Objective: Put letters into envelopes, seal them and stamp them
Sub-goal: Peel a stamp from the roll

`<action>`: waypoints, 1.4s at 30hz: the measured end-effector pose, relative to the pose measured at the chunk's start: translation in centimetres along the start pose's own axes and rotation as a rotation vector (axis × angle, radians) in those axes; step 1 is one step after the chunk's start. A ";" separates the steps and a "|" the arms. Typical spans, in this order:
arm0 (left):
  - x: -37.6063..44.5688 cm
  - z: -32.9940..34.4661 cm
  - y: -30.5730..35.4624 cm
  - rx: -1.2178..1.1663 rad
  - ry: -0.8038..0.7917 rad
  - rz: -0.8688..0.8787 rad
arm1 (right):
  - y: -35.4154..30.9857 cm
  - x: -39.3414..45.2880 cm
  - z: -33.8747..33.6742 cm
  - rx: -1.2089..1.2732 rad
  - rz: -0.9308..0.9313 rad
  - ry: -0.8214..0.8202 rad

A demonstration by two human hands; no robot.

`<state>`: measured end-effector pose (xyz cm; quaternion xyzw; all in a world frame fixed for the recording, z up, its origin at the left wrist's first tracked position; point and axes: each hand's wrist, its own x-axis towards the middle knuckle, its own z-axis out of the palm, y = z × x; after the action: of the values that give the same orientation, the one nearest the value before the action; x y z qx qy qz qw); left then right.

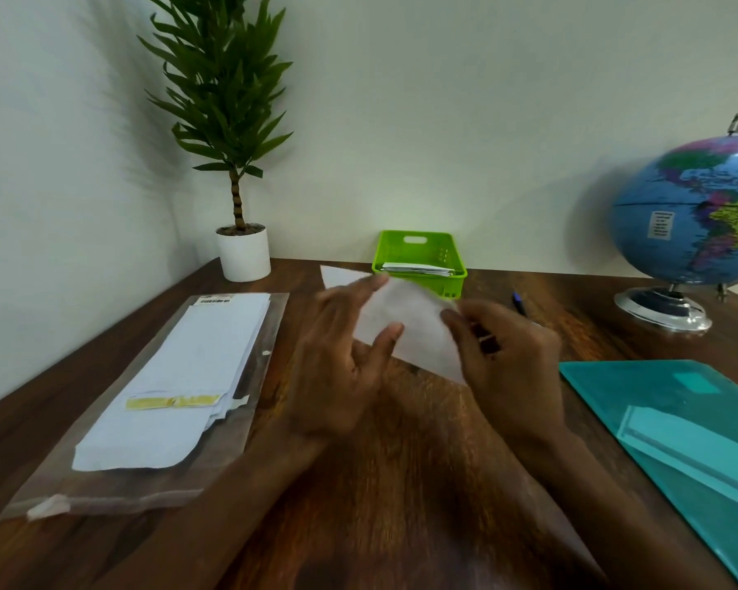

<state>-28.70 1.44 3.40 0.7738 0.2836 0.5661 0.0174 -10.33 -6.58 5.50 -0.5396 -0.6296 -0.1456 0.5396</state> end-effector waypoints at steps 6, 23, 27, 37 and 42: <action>-1.3 0.7 -3.1 0.144 -0.167 -0.407 | 3.3 -0.2 -2.3 0.253 0.764 0.041; -2.9 1.6 -3.6 0.255 -1.099 -0.194 | -1.8 -6.9 -6.7 -0.332 0.361 -0.874; -3.3 2.0 -3.5 0.234 -1.064 -0.088 | -2.0 -7.3 -5.0 -0.285 0.422 -0.786; -2.1 4.2 -3.5 0.019 -0.896 -0.125 | 5.4 -1.5 -0.6 -0.298 0.518 -0.369; -0.4 4.9 -2.8 -0.088 -0.537 -0.182 | 13.0 1.5 -0.2 -0.324 0.703 -0.358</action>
<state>-25.63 5.00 0.30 0.8658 0.3125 0.3487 0.1762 0.84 -1.06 1.64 -0.8161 -0.4602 0.0461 0.3466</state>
